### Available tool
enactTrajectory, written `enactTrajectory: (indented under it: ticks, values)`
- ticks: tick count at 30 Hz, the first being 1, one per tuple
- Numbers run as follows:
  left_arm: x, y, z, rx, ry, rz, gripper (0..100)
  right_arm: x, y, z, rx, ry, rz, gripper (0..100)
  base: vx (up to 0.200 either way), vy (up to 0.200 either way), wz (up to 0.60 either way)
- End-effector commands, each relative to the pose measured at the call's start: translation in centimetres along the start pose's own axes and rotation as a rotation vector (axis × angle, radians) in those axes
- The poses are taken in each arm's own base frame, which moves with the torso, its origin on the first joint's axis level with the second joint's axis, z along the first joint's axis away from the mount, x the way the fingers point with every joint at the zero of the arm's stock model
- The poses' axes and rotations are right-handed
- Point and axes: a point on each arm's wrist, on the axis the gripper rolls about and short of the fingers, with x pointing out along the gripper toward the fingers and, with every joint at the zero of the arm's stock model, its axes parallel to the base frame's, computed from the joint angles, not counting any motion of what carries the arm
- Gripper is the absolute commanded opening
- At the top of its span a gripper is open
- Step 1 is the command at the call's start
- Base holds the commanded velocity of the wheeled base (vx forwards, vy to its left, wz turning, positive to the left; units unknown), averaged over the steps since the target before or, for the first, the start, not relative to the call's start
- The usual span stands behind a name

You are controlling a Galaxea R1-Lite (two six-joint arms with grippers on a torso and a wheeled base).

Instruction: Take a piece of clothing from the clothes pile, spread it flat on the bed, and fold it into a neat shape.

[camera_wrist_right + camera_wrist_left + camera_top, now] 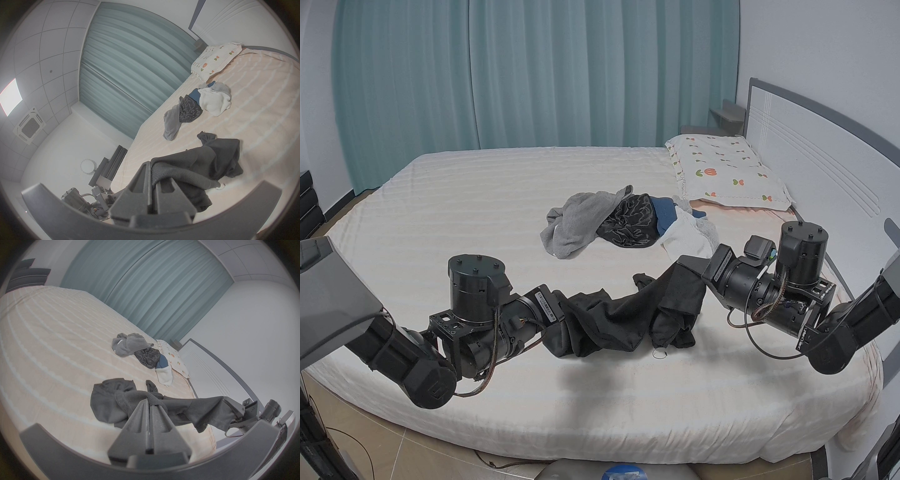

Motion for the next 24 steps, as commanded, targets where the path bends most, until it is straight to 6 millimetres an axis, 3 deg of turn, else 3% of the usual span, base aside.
enactTrajectory:
  ticks: [1, 20, 24]
  values:
    - [-0.5, 0.1, 0.2, -0.002, -0.006, 0.002, 0, 0.0, 0.0, 0.0, -0.001, 0.0, 0.001, 0, 0.0, 0.0, 0.0]
    - [-0.2, 0.2, 0.8, -0.041, -0.052, -0.003, 0, 0.0, 0.1, 0.0, -0.007, -0.018, 0.017, 0, 0.0, 0.0, 0.0]
    - [-0.3, 0.2, 1.3, -0.046, -0.078, 0.006, 0, -0.2, 0.1, 0.0, -0.008, -0.021, 0.021, 0, 0.0, 0.2, 0.0]
